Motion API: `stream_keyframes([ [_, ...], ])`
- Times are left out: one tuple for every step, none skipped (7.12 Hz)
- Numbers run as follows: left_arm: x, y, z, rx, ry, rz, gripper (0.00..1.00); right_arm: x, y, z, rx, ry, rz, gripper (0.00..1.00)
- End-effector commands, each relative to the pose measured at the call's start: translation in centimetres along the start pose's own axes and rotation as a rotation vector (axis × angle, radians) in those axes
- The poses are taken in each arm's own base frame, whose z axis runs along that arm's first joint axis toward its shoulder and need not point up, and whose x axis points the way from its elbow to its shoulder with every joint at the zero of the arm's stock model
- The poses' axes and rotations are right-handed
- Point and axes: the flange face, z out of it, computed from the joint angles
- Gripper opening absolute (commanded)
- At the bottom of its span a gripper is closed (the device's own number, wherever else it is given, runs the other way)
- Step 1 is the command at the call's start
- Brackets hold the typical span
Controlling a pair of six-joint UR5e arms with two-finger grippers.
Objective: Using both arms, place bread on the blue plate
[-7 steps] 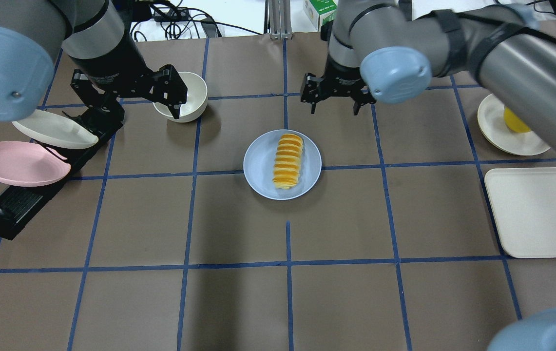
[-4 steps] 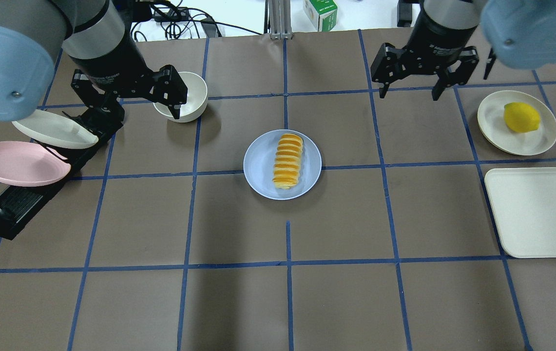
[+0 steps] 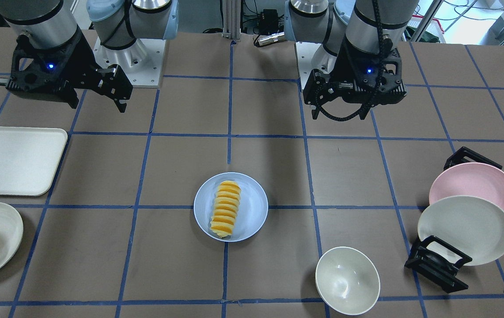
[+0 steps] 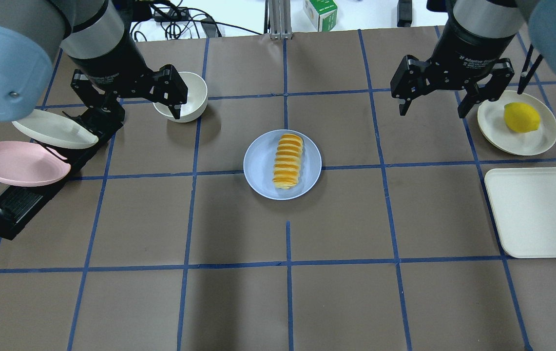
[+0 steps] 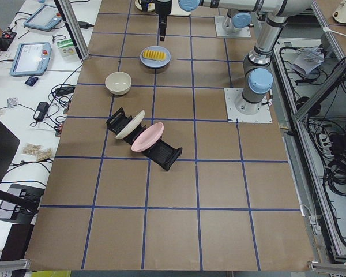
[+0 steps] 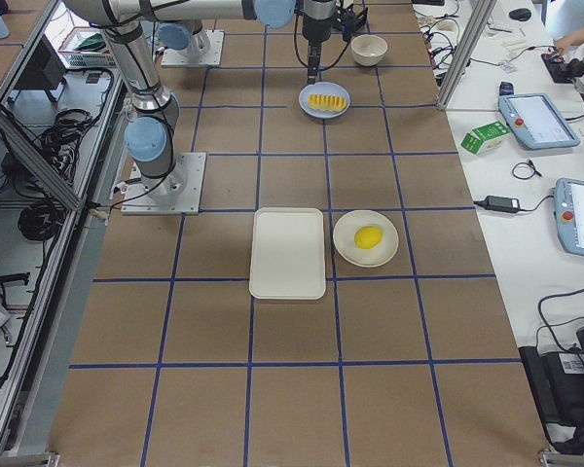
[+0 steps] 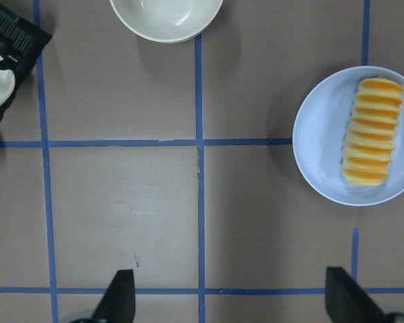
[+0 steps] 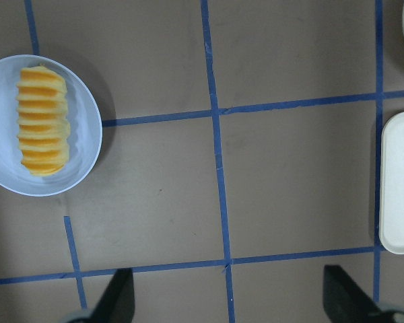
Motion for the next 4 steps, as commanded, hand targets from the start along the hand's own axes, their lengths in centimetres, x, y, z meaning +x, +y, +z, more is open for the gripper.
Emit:
stream_keyframes([
  [0.20,-0.09,-0.07,-0.002,0.045,-0.004,1.00,-0.44,0.75,-0.58,0.012,-0.008,-0.004,1.00],
  [0.20,-0.04,-0.15,-0.001,0.046,-0.004,1.00,-0.45,0.78,-0.43,0.009,-0.009,-0.006,1.00],
  [0.20,-0.09,-0.07,-0.002,0.045,-0.004,1.00,-0.46,0.79,-0.36,0.007,-0.011,-0.006,1.00],
  [0.20,-0.04,-0.15,-0.001,0.046,-0.004,1.00,-0.47,0.74,-0.29,0.006,-0.011,-0.007,1.00],
])
